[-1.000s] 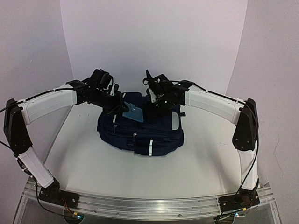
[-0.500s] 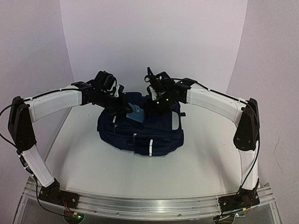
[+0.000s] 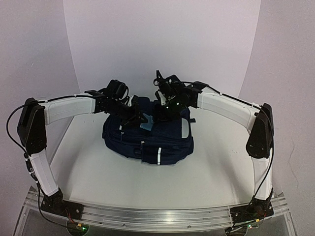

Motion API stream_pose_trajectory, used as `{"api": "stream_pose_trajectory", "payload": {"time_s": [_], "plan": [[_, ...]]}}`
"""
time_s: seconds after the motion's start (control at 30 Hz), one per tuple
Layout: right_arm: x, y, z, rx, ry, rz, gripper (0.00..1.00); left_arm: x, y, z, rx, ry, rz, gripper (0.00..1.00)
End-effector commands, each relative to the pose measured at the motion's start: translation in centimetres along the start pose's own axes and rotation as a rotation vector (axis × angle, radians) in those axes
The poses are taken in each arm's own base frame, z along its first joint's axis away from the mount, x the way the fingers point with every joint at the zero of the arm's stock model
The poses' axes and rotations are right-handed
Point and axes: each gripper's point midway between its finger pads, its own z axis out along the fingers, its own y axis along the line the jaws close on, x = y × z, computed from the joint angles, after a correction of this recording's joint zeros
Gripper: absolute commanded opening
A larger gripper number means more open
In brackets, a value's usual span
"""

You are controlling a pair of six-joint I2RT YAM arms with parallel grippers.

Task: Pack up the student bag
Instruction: Place the personal item in the student bag.

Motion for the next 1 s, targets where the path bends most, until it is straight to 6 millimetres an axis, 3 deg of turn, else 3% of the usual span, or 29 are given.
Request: {"api": "stream_pose_trajectory", "payload": {"time_s": [0.0, 0.13, 0.27, 0.5, 0.63, 0.77, 0.97], "plan": [[-3.7, 3.0, -5.6, -0.116, -0.128, -0.004, 0.00, -0.8, 0.0, 2.1, 0.020, 0.008, -0.008, 0.00], [-3.8, 3.2, -5.8, -0.125, -0.133, -0.004, 0.00, -1.0, 0.1, 3.3, 0.015, 0.018, 0.009, 0.00], [-3.9, 3.0, -5.9, -0.115, -0.140, -0.006, 0.00, -0.2, -1.0, 4.1, 0.002, 0.060, 0.061, 0.03], [-3.2, 2.3, -6.0, -0.093, -0.129, -0.007, 0.00, -1.0, -0.7, -0.9, -0.134, -0.063, 0.085, 0.37], [-3.0, 1.9, -5.8, -0.085, -0.122, -0.001, 0.00, -1.1, -0.8, -2.7, -0.169, -0.099, 0.073, 0.45], [-2.9, 1.6, -5.5, -0.082, -0.114, 0.013, 0.00, -0.9, -0.7, -3.3, -0.169, -0.122, 0.060, 0.42], [-2.7, 1.7, -5.3, -0.088, -0.106, 0.019, 0.00, -0.6, 0.2, -1.6, -0.168, -0.091, 0.032, 0.33]]}}
